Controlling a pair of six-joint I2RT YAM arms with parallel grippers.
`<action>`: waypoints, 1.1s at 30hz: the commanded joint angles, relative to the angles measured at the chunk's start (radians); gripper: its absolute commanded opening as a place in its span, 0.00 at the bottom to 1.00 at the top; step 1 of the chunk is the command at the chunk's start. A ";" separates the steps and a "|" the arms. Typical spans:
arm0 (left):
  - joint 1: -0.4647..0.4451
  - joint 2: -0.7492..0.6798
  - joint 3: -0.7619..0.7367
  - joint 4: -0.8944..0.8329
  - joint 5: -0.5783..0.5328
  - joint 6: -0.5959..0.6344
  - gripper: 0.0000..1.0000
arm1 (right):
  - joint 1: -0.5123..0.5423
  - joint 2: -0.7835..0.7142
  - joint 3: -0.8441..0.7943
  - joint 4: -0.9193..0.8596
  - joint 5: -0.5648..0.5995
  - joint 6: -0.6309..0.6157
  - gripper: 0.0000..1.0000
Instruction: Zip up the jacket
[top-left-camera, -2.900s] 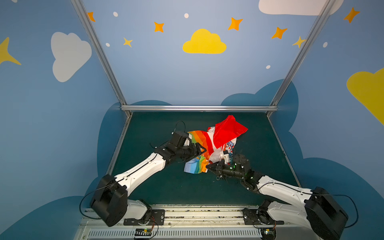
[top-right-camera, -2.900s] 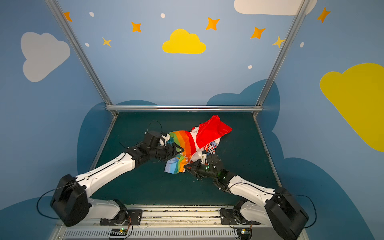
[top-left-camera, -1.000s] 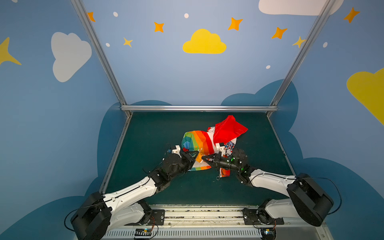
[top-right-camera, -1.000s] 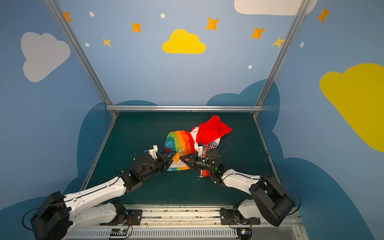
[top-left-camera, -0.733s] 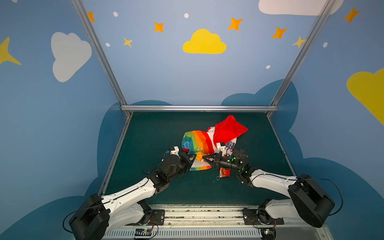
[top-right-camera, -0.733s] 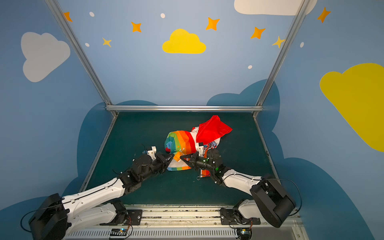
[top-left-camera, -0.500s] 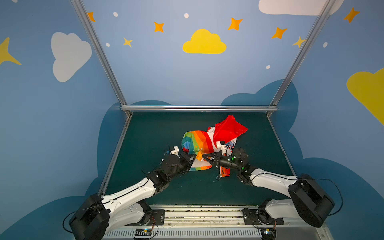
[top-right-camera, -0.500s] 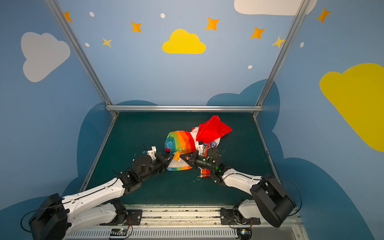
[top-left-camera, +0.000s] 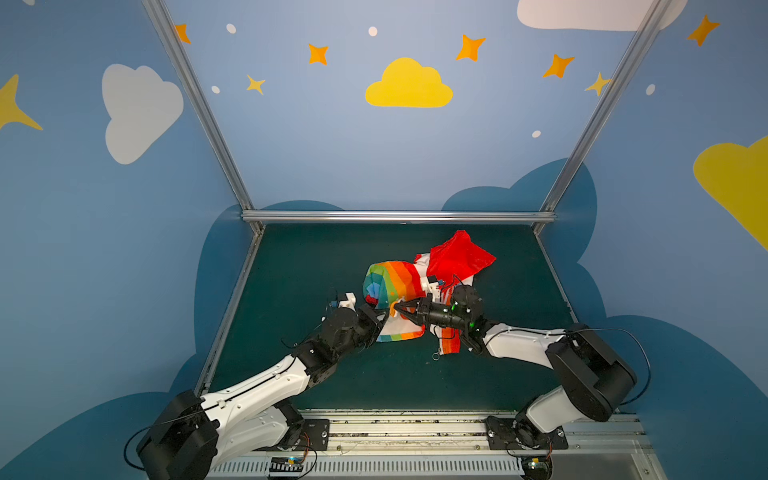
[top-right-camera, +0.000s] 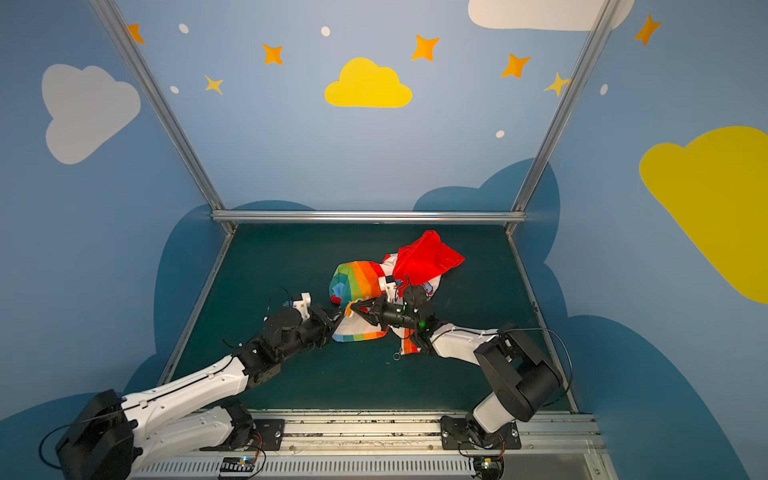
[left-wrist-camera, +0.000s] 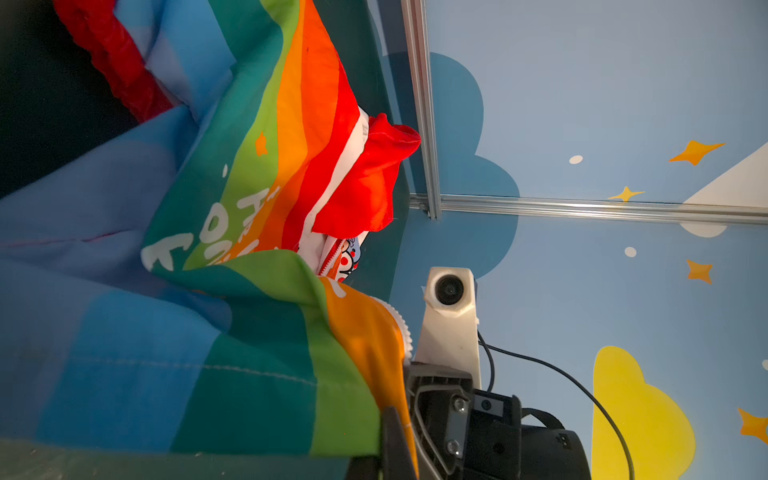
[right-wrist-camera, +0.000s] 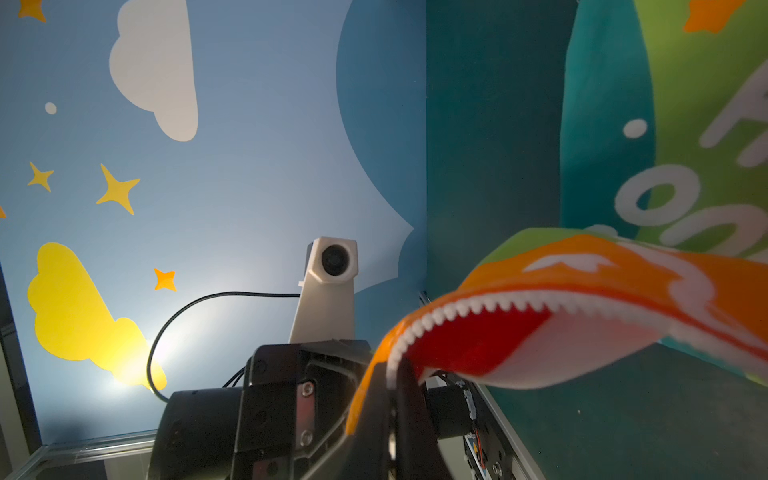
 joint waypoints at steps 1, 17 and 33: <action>0.008 -0.017 0.032 -0.010 0.017 0.021 0.06 | 0.008 0.014 0.040 -0.002 -0.029 0.006 0.00; 0.015 0.011 0.052 0.006 0.058 0.034 0.14 | 0.023 0.043 0.089 -0.015 -0.060 0.008 0.00; 0.018 -0.006 0.051 -0.019 0.050 0.045 0.34 | 0.035 0.077 0.096 -0.064 -0.092 0.014 0.00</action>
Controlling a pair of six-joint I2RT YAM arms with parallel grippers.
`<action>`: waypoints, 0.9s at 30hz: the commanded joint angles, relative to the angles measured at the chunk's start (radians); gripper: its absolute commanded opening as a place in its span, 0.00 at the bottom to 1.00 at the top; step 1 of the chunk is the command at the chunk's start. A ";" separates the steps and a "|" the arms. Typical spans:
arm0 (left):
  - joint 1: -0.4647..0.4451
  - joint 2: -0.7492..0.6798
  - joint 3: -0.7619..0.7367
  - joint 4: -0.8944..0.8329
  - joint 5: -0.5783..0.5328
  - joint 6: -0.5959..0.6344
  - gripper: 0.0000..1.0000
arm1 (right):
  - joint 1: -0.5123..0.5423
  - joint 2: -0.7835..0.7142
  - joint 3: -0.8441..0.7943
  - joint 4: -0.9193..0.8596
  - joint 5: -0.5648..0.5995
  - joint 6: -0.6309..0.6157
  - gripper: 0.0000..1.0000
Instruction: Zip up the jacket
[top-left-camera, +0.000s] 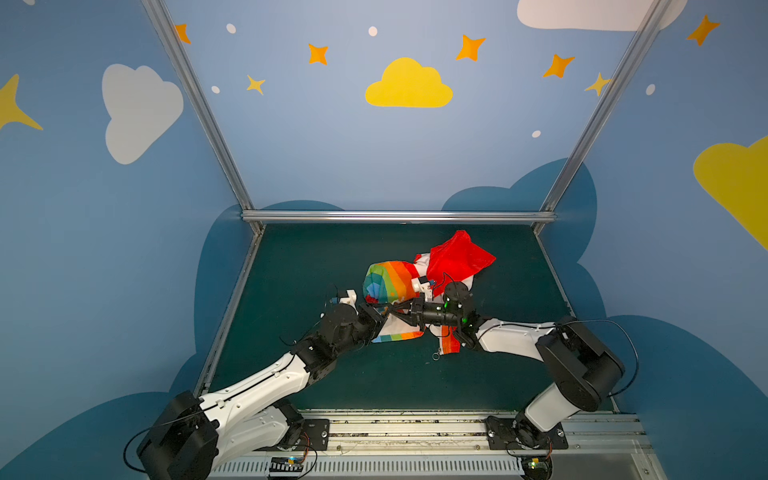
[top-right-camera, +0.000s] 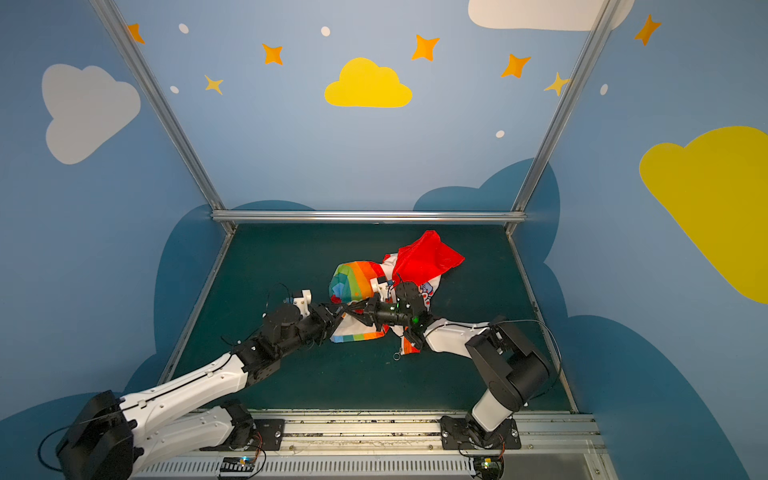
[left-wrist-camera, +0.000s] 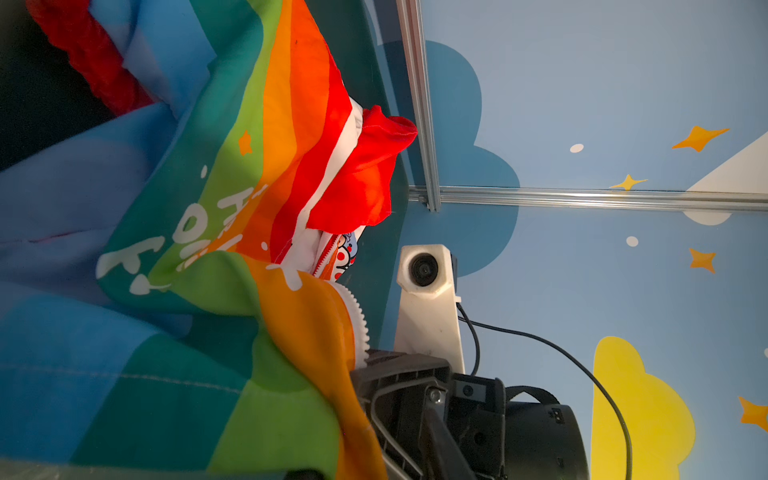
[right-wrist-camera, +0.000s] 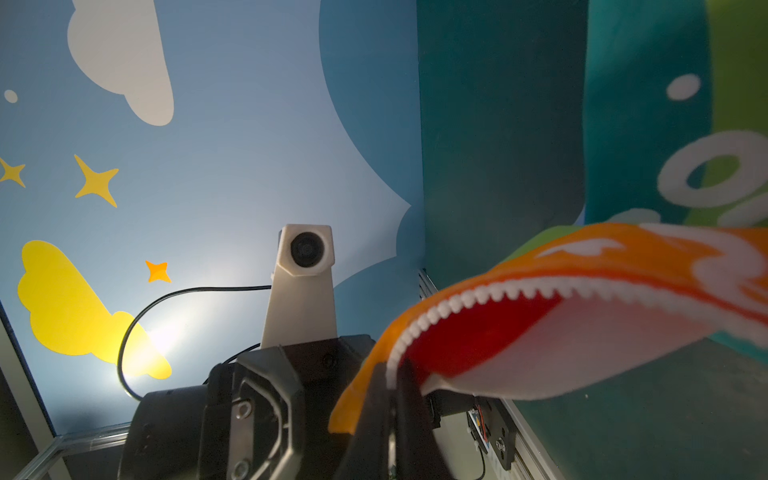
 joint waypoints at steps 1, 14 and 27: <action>-0.002 -0.015 0.022 0.003 0.008 0.022 0.32 | 0.011 0.017 0.029 -0.021 -0.034 -0.001 0.00; 0.001 -0.034 0.020 -0.055 0.006 0.047 0.03 | -0.014 -0.075 -0.008 -0.068 0.017 -0.025 0.51; 0.001 -0.031 -0.012 -0.036 -0.005 0.034 0.03 | -0.056 -0.288 0.197 -1.523 0.582 -0.489 0.56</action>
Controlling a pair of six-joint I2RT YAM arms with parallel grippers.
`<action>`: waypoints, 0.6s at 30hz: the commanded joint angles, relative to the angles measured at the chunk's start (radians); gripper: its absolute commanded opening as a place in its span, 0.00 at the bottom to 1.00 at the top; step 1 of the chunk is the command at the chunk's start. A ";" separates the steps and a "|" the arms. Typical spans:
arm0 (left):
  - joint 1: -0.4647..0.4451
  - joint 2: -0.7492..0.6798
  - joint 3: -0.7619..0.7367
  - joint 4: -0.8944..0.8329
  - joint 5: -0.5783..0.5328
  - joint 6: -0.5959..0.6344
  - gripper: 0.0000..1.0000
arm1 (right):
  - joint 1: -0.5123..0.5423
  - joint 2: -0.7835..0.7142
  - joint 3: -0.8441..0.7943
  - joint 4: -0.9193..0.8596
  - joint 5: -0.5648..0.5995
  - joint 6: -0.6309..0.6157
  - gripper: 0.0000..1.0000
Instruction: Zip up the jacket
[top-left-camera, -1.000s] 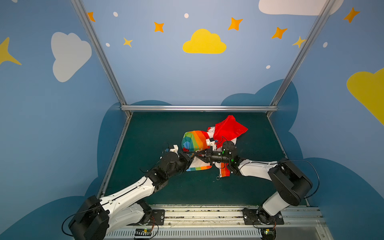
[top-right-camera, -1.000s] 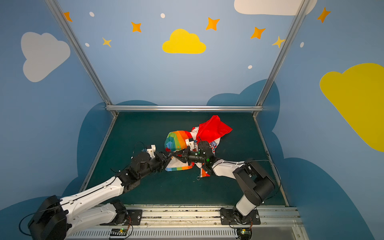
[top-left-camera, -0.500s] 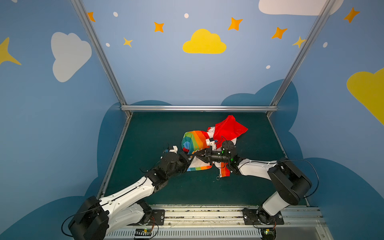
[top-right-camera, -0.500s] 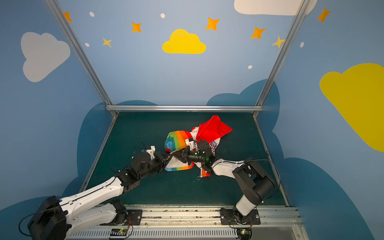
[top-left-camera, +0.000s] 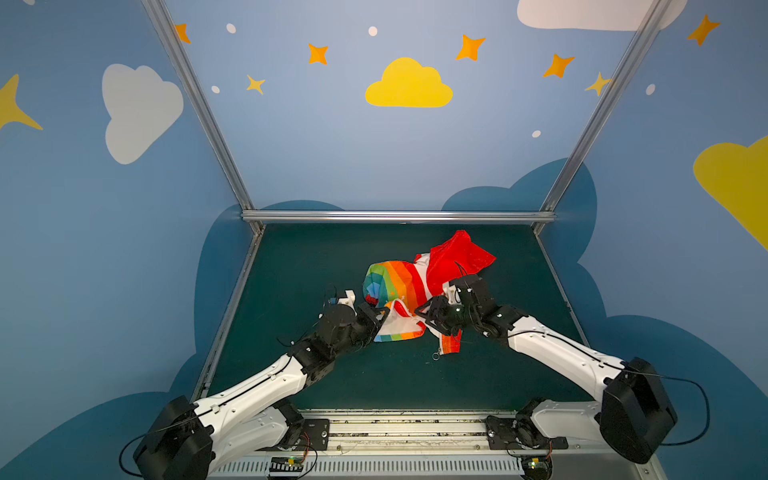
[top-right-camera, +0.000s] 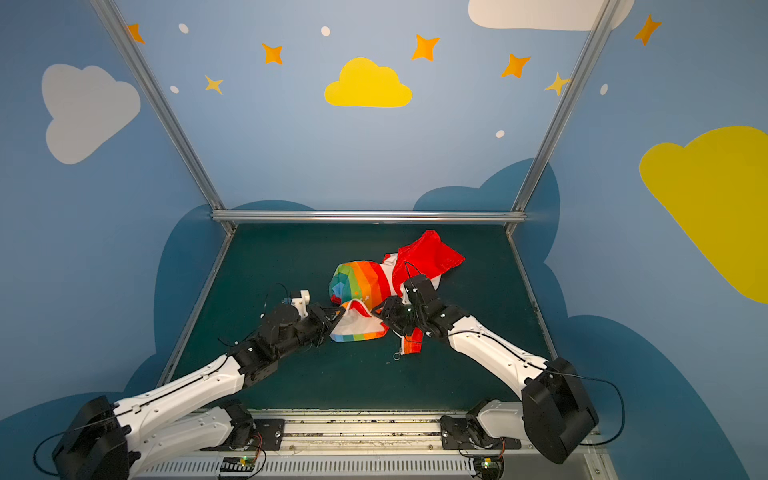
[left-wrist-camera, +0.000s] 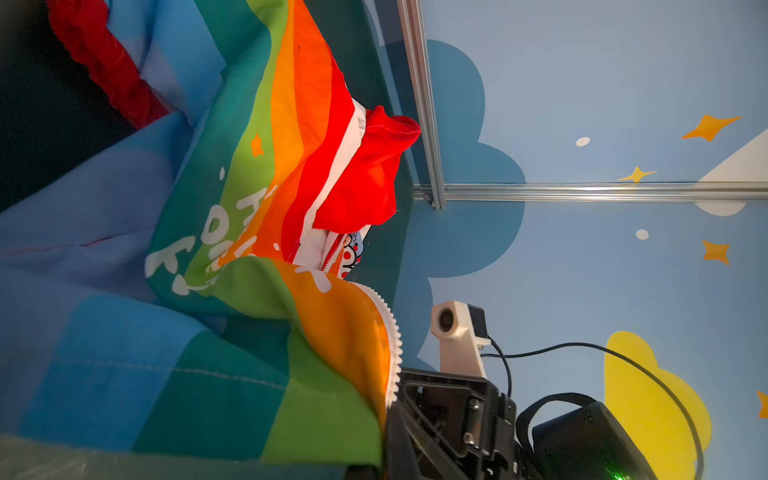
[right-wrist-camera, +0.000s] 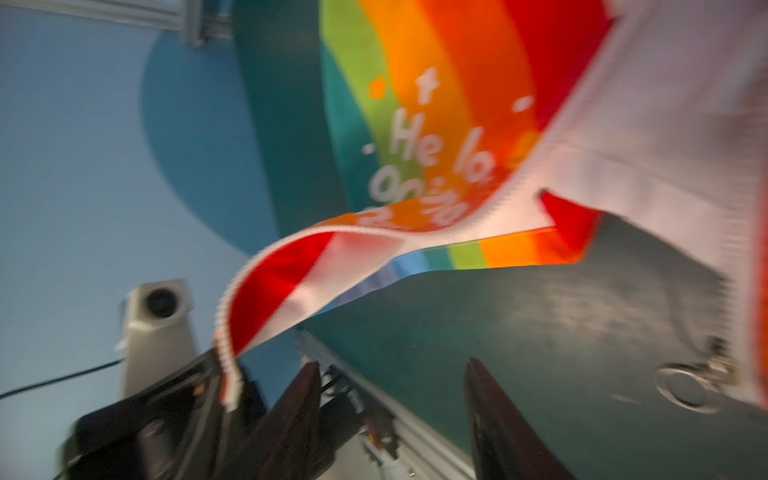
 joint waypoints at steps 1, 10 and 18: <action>-0.001 0.004 -0.012 0.010 -0.003 0.004 0.03 | 0.007 0.044 0.053 -0.440 0.209 -0.151 0.55; 0.000 0.001 -0.029 0.012 -0.009 -0.008 0.03 | 0.016 0.196 0.099 -0.503 0.220 -0.225 0.52; 0.002 -0.024 -0.037 -0.010 -0.021 -0.010 0.03 | -0.004 0.286 0.130 -0.455 0.199 -0.258 0.50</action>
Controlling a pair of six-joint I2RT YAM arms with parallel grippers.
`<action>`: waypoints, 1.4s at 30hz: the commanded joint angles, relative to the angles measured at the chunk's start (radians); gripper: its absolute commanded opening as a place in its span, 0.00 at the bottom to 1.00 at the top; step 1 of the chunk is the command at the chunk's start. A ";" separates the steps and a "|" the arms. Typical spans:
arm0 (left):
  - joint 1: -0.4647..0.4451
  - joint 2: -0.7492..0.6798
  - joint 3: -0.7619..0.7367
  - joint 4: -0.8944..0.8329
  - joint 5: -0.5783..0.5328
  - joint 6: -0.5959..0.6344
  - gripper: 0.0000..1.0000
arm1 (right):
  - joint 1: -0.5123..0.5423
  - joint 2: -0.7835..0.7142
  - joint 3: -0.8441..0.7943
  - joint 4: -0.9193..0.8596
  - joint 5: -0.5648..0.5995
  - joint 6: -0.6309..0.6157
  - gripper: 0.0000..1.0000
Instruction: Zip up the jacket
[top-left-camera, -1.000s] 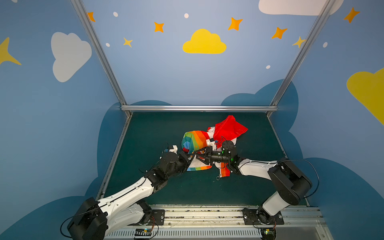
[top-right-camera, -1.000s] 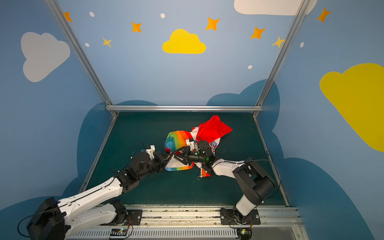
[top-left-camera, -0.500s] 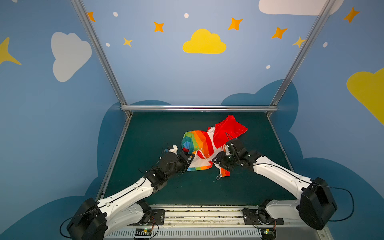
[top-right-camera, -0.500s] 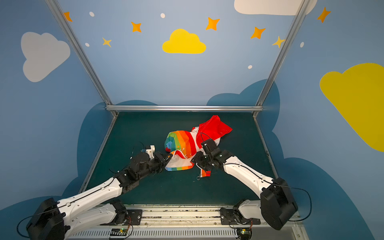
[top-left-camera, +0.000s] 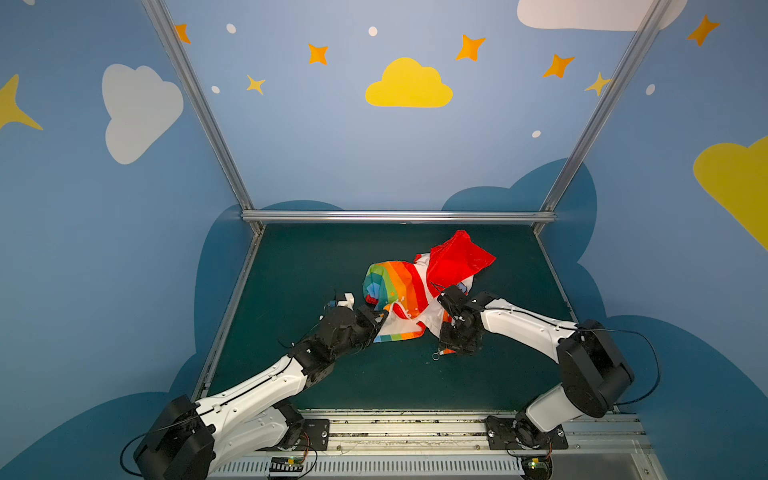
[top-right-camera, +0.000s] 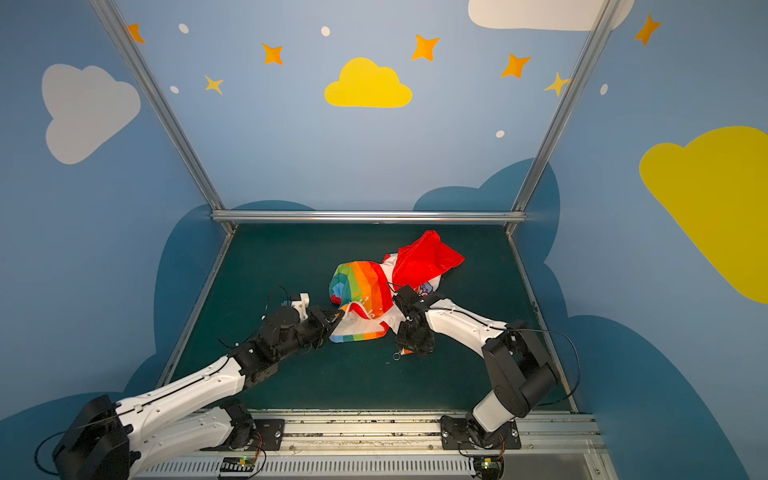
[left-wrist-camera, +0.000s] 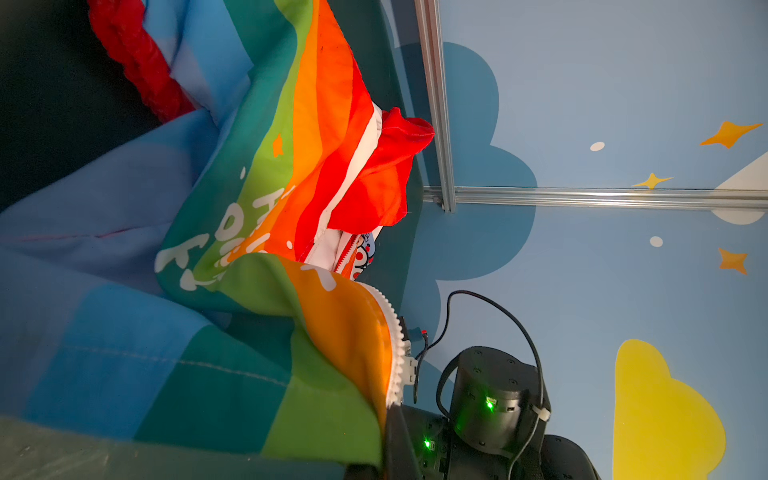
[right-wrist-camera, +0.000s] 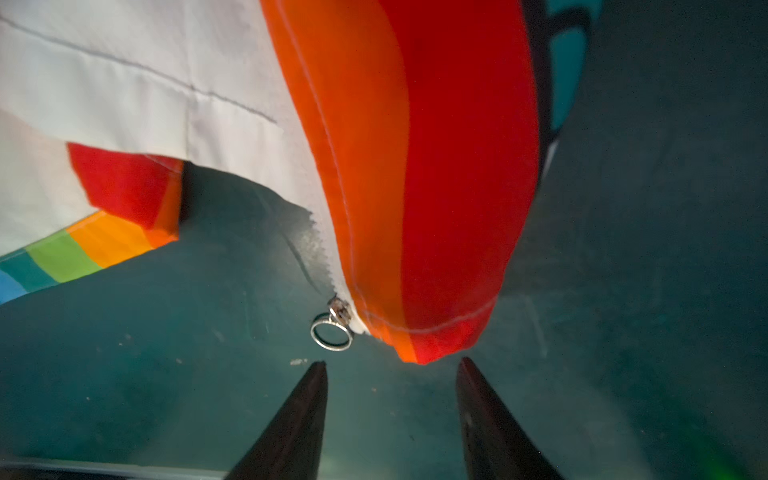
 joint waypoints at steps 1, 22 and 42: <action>0.002 -0.022 -0.015 -0.012 -0.015 0.002 0.03 | -0.014 0.014 0.018 0.010 0.000 -0.027 0.50; 0.019 -0.073 -0.043 -0.037 -0.030 -0.008 0.03 | -0.070 0.115 -0.007 0.119 -0.123 -0.035 0.03; 0.068 0.046 0.033 0.077 0.038 0.008 0.03 | -0.113 -0.211 -0.075 0.584 -0.325 -0.240 0.00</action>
